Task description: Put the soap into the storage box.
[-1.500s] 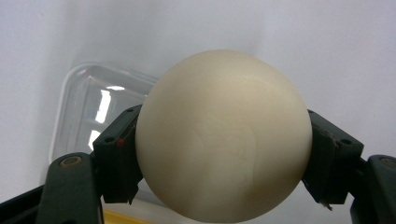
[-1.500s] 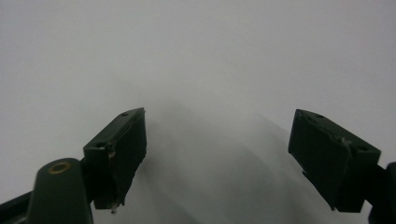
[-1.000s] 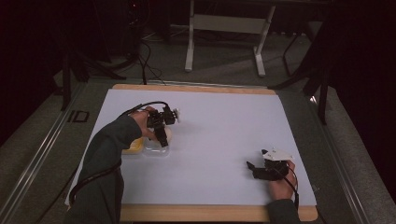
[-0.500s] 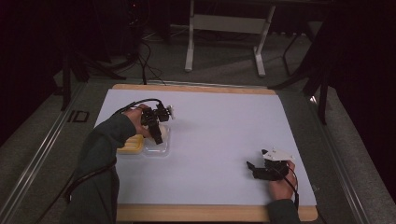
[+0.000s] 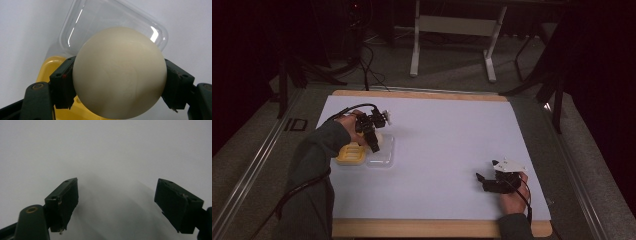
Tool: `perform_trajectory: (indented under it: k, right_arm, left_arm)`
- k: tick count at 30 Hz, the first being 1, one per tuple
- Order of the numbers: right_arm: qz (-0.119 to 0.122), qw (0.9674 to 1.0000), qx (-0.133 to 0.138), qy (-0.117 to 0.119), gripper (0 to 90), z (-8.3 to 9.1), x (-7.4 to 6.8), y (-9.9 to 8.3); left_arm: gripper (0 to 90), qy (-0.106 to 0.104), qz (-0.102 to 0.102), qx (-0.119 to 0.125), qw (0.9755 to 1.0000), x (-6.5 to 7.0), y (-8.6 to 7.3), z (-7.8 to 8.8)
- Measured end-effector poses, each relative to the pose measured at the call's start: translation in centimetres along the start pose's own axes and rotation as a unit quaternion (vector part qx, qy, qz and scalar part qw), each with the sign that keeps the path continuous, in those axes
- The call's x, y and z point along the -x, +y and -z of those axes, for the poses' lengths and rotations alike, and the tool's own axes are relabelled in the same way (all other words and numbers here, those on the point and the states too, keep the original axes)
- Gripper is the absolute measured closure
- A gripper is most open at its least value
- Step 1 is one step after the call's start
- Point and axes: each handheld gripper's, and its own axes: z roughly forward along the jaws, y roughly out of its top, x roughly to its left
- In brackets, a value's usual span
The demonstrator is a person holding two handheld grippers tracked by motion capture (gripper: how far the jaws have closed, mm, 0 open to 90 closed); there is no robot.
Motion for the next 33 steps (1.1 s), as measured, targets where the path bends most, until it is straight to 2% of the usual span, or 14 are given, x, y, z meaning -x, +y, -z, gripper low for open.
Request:
perform_trajectory:
  k: [1, 4, 11, 16, 17, 18, 19, 23, 25, 30, 33]
  right_arm:
    - [0.000, 1.0000, 0.000, 0.000, 19.0, 0.0, 0.0, 0.0]
    - [0.001, 1.0000, 0.000, 0.000, 19.0, 0.0, 0.0, 0.0]
    - [0.001, 1.0000, -0.001, -0.001, 19.0, 0.0, 0.0, 0.0]
    - [0.002, 1.0000, -0.001, -0.001, 19.0, 0.0, 0.0, 0.0]
    - [0.002, 1.0000, -0.001, -0.001, 19.0, 0.0, 0.0, 0.0]
    - [0.002, 1.0000, -0.001, -0.001, 19.0, 0.0, 0.0, 0.0]
    - [0.001, 1.0000, -0.001, -0.001, 19.0, 0.0, 0.0, 0.0]
    - [0.002, 1.0000, -0.001, -0.001, 19.0, 0.0, 0.0, 0.0]
    - [0.002, 1.0000, -0.001, -0.001, 19.0, 0.0, 0.0, 0.0]
    - [0.002, 1.0000, -0.002, -0.001, 19.0, 0.0, 0.0, 0.0]
    - [0.003, 1.0000, -0.003, -0.001, 19.0, 0.0, 0.0, 0.0]
  left_arm:
    - [25.7, 0.000, 0.000, 0.000, 1.0000, 0.0, 0.0, 0.0]
    - [25.7, 0.004, 0.016, 0.016, 0.9997, -0.4, -0.5, 0.2]
    - [25.7, 0.015, 0.055, 0.015, 0.9982, -1.4, -1.2, 0.2]
    - [25.7, 0.022, 0.090, 0.010, 0.9957, -2.1, -1.6, -0.3]
    - [25.7, 0.022, 0.090, 0.010, 0.9957, -2.1, -1.6, -0.3]
    - [25.7, 0.026, 0.111, 0.006, 0.9935, -2.6, -1.9, -0.6]
    - [25.7, 0.026, 0.111, 0.006, 0.9935, -2.6, -1.9, -0.6]
    - [25.7, 0.029, 0.134, 0.007, 0.9906, -3.0, -2.3, -0.9]
    - [25.7, 0.029, 0.151, 0.011, 0.9881, -3.3, -2.6, -1.0]
    - [25.7, 0.033, 0.172, 0.002, 0.9846, -3.8, -3.1, -1.1]
    - [25.6, 0.036, 0.189, -0.001, 0.9813, -4.1, -3.3, -1.3]
